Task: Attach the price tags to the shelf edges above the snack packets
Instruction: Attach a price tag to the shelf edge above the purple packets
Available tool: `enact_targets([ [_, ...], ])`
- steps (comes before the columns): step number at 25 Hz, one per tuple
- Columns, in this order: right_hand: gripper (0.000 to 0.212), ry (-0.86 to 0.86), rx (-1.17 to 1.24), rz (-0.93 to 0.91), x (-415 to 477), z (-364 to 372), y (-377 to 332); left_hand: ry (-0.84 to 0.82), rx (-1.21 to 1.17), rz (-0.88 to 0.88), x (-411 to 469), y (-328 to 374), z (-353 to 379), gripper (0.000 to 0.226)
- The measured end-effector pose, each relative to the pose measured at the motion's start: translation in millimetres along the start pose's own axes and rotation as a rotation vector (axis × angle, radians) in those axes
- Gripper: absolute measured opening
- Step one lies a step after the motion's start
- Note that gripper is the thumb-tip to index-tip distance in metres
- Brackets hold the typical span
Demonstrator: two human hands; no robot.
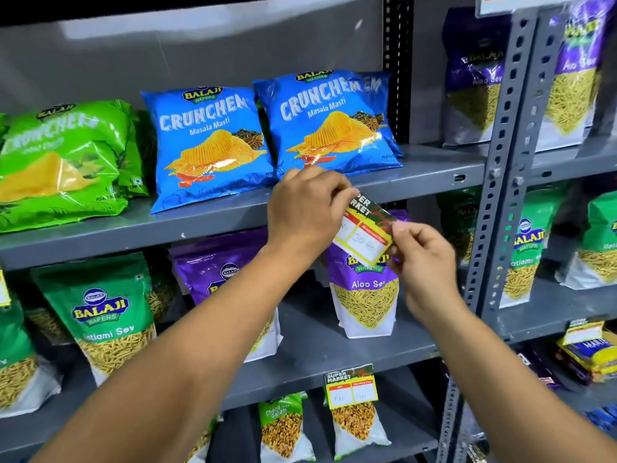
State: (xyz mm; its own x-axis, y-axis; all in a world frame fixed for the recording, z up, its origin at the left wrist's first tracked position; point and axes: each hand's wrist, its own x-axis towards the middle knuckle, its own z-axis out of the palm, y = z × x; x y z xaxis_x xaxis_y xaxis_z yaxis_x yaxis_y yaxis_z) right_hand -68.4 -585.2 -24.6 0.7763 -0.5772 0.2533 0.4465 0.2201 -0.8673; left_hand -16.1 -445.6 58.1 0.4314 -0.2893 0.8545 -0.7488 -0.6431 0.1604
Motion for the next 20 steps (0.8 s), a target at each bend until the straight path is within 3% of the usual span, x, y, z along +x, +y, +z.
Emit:
enact_targets([
  [3, 0.02, -0.046, -0.118, -0.082, 11, -11, -15, -0.05, -0.238, -0.298, -22, -3, -5, 0.016],
  [7, 0.023, -0.026, -0.412, -0.124, 26, -9, -17, -0.069, -0.296, -0.518, -31, -10, 7, 0.015],
  [12, 0.022, -0.021, -0.583, -0.165, 47, -3, -24, -0.077, -0.169, -0.614, -27, -5, 11, 0.021],
  [20, 0.021, -0.056, -0.662, -0.123, 56, 1, -31, -0.081, -0.074, -0.598, -25, -2, 9, 0.024],
])
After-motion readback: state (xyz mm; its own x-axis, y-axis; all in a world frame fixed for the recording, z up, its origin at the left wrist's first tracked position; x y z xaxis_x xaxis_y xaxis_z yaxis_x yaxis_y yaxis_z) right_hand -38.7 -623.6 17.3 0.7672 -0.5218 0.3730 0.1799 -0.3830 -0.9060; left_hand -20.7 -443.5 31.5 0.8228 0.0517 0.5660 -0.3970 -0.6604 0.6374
